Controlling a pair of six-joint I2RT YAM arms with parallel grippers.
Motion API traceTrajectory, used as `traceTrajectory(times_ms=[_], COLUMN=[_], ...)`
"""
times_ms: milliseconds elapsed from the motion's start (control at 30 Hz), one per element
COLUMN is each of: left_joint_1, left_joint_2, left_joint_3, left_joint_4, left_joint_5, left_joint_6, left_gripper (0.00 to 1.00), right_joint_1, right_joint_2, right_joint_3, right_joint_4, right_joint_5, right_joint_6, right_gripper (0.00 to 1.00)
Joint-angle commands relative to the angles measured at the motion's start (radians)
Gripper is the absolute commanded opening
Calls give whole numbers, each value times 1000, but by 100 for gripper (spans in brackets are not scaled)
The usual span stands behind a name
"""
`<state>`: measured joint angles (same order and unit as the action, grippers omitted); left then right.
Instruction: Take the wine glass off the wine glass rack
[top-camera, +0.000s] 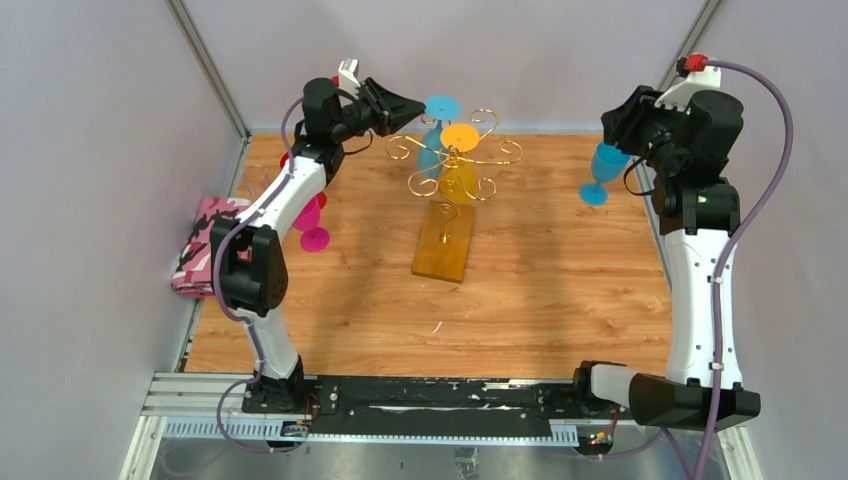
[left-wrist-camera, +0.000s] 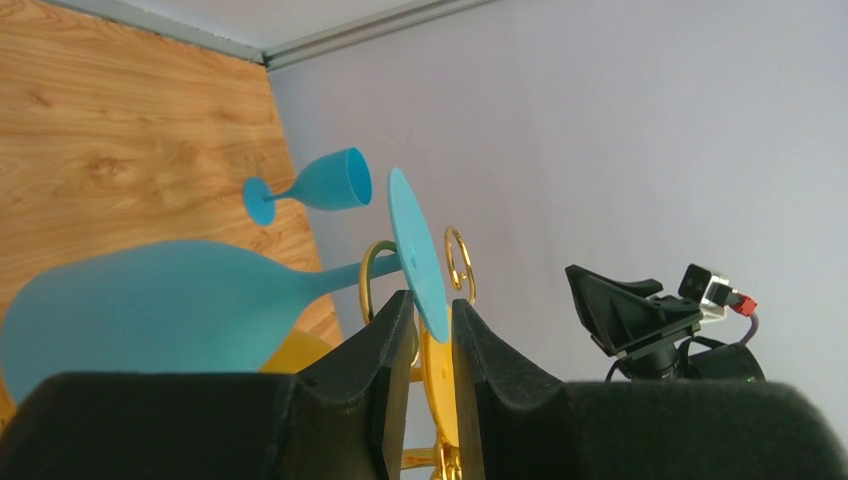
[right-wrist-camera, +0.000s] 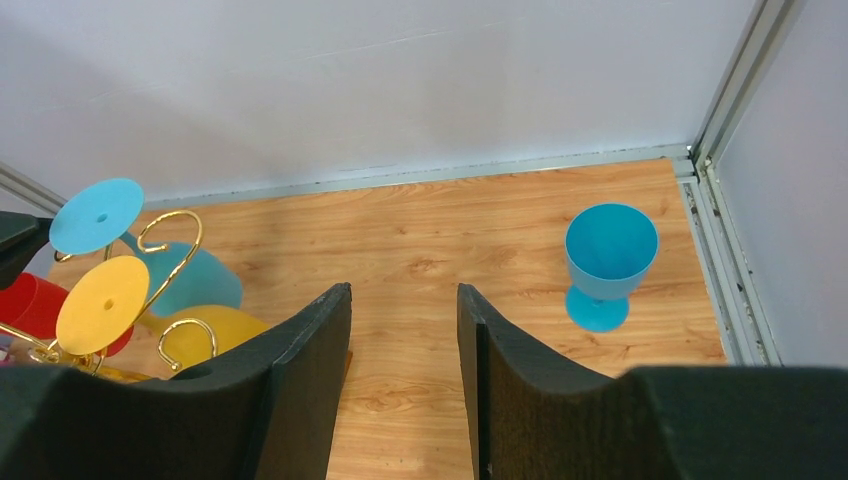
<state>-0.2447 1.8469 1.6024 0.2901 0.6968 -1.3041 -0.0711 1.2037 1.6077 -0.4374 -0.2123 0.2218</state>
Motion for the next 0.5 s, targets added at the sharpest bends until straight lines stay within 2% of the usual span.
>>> traceTrajectory(times_ms=[0,467], left_joint_1=[-4,-9], left_joint_2=[21,65], left_joint_3=[-6,71], left_joint_4=[11,11], left_joint_5=[26,25], left_joint_6=[12,10], left_gripper=[27,31], right_joint_1=[16,17], right_joint_2=[-23,-32], right_joint_3=[-14,-38], right_joint_4=[36,73], right_joint_5=[-12,-36], right_joint_6=[13,22], right_gripper=[48,48])
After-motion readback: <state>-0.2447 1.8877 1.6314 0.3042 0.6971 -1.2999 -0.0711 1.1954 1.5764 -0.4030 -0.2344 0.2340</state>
